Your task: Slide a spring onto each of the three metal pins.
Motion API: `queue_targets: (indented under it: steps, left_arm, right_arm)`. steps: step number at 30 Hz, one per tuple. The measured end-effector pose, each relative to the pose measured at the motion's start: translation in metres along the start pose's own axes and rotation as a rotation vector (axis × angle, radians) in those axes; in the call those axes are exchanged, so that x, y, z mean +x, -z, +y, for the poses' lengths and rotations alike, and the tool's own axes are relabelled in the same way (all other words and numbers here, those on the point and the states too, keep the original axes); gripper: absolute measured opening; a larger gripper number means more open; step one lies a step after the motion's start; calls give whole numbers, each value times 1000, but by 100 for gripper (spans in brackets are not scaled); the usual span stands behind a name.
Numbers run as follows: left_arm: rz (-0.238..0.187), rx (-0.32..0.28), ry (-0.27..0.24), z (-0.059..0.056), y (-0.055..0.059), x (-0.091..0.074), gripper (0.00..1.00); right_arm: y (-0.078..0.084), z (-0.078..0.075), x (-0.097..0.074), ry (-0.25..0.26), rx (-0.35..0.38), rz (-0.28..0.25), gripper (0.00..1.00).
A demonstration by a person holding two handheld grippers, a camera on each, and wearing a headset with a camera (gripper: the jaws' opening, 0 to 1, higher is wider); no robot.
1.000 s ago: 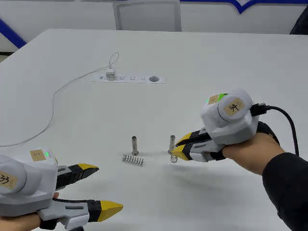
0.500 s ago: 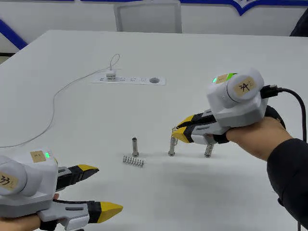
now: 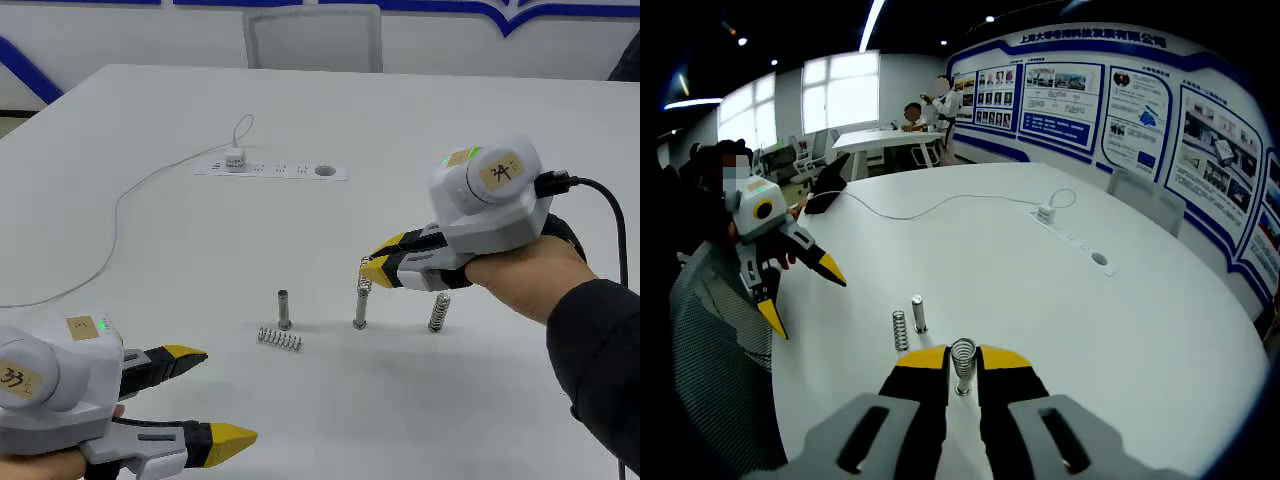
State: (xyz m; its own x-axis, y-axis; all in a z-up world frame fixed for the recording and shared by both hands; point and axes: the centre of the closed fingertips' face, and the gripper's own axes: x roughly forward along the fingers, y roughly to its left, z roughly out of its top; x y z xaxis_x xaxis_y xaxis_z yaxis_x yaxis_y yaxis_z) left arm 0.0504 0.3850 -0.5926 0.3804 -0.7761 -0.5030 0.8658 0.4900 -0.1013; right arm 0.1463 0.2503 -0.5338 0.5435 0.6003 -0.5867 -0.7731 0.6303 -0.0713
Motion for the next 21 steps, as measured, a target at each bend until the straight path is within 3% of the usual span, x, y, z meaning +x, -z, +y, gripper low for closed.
queue_targets:
  steps: [21]
  left_arm:
    - [-2,-4,-4,1,0,-1,68]
  right_arm:
    - [28,-4,25,-16,58,62,12]
